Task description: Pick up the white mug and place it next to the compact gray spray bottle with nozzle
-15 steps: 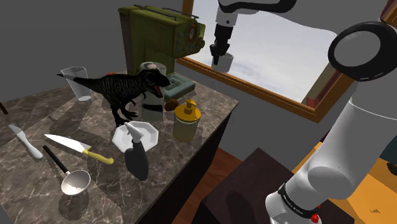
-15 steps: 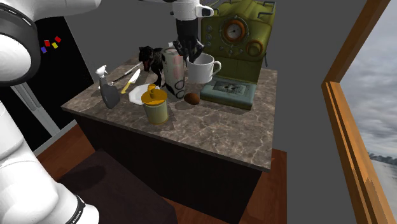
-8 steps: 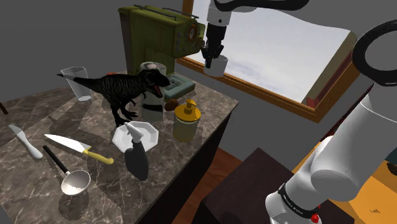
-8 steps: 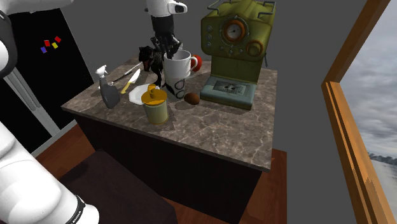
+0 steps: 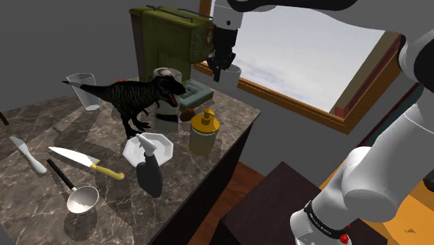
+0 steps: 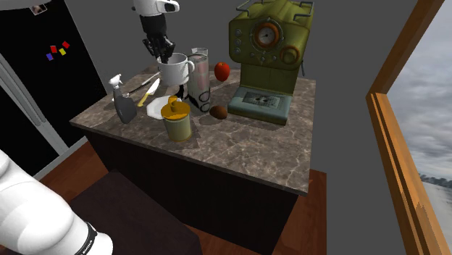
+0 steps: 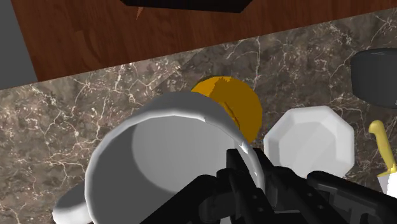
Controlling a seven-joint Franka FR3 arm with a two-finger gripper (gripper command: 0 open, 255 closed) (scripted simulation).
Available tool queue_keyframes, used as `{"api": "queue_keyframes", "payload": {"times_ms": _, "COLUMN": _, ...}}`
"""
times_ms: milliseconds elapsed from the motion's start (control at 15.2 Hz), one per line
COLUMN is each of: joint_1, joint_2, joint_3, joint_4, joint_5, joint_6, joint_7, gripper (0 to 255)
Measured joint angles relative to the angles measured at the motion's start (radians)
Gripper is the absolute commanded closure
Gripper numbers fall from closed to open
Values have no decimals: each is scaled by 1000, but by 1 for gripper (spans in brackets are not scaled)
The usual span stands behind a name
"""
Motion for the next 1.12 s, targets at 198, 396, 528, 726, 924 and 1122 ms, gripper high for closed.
{"api": "queue_keyframes", "payload": {"times_ms": 198, "joint_1": 31, "joint_2": -11, "joint_3": 34, "joint_4": -18, "joint_5": 5, "joint_6": 5, "joint_7": 66, "gripper": 255}}
{"api": "queue_keyframes", "payload": {"times_ms": 396, "joint_1": 66, "joint_2": 2, "joint_3": 73, "joint_4": 12, "joint_5": 7, "joint_6": -15, "joint_7": 138, "gripper": 255}}
{"api": "queue_keyframes", "payload": {"times_ms": 528, "joint_1": 89, "joint_2": -11, "joint_3": 98, "joint_4": -18, "joint_5": 12, "joint_6": 1, "joint_7": 186, "gripper": 255}}
{"api": "queue_keyframes", "payload": {"times_ms": 726, "joint_1": 123, "joint_2": 3, "joint_3": 136, "joint_4": 0, "joint_5": 13, "joint_6": -5, "joint_7": 259, "gripper": 255}}
{"api": "queue_keyframes", "payload": {"times_ms": 924, "joint_1": 157, "joint_2": 25, "joint_3": 173, "joint_4": 26, "joint_5": 12, "joint_6": -14, "joint_7": 329, "gripper": 255}}
{"api": "queue_keyframes", "payload": {"times_ms": 1122, "joint_1": 195, "joint_2": 68, "joint_3": 211, "joint_4": 87, "joint_5": 3, "joint_6": -34, "joint_7": 405, "gripper": 255}}
